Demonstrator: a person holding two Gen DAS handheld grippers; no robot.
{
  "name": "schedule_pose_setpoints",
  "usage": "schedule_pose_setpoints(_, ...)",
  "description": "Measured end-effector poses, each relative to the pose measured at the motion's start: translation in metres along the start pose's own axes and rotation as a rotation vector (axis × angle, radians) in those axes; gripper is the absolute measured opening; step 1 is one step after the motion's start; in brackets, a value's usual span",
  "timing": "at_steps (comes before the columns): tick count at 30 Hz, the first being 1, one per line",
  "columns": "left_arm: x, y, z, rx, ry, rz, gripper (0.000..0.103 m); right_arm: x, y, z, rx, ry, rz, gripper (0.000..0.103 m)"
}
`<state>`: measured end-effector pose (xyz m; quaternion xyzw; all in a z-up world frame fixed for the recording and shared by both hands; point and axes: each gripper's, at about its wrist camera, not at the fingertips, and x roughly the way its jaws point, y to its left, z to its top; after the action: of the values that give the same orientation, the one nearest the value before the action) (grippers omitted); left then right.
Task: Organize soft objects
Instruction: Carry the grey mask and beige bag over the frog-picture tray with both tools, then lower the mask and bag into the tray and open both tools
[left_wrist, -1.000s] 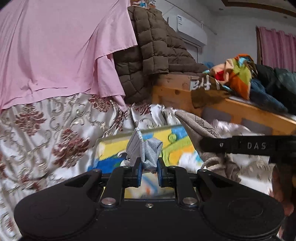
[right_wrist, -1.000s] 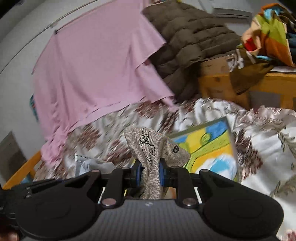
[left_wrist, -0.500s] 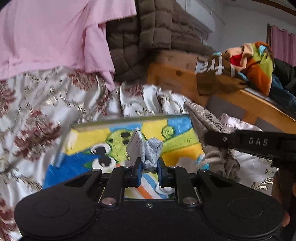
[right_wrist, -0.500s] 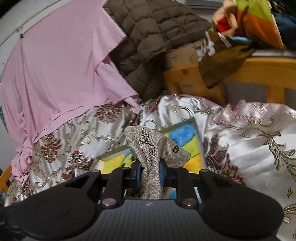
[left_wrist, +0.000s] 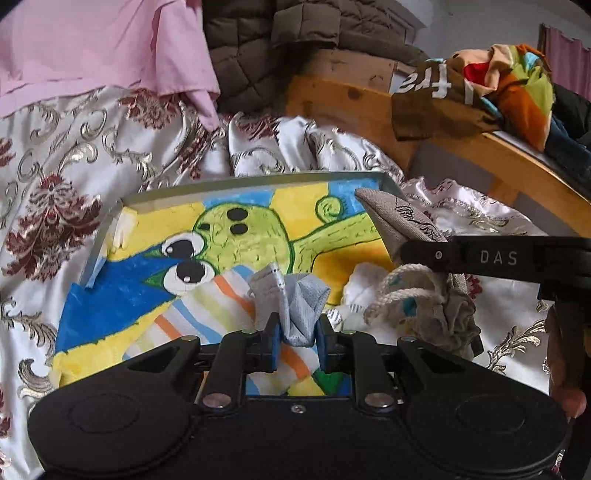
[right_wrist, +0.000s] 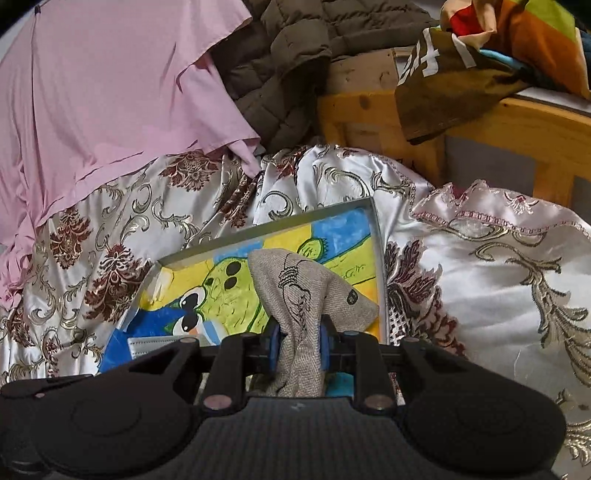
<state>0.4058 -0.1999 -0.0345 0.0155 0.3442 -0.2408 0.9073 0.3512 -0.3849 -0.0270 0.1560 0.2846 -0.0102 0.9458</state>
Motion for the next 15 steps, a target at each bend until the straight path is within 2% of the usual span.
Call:
schedule_pose_setpoints(3,0.005,0.000,-0.002,-0.010,0.030,0.021,0.023,0.003,0.001,-0.002,-0.008,0.011,-0.002,0.034)
schedule_pose_setpoints(5,0.007,0.001,-0.003,-0.017,0.046,0.040,0.025,0.004,0.001,-0.004,-0.004,0.015,-0.002,0.043)
schedule_pose_setpoints(9,0.009,0.007,-0.005,-0.059,0.067,0.063,0.027,0.004,0.002,-0.005,-0.009,0.016,-0.008,0.046)
schedule_pose_setpoints(15,0.006,0.011,-0.005,-0.063,0.074,0.105,0.042,0.003,0.001,-0.005,-0.009,0.020,-0.003,0.061)
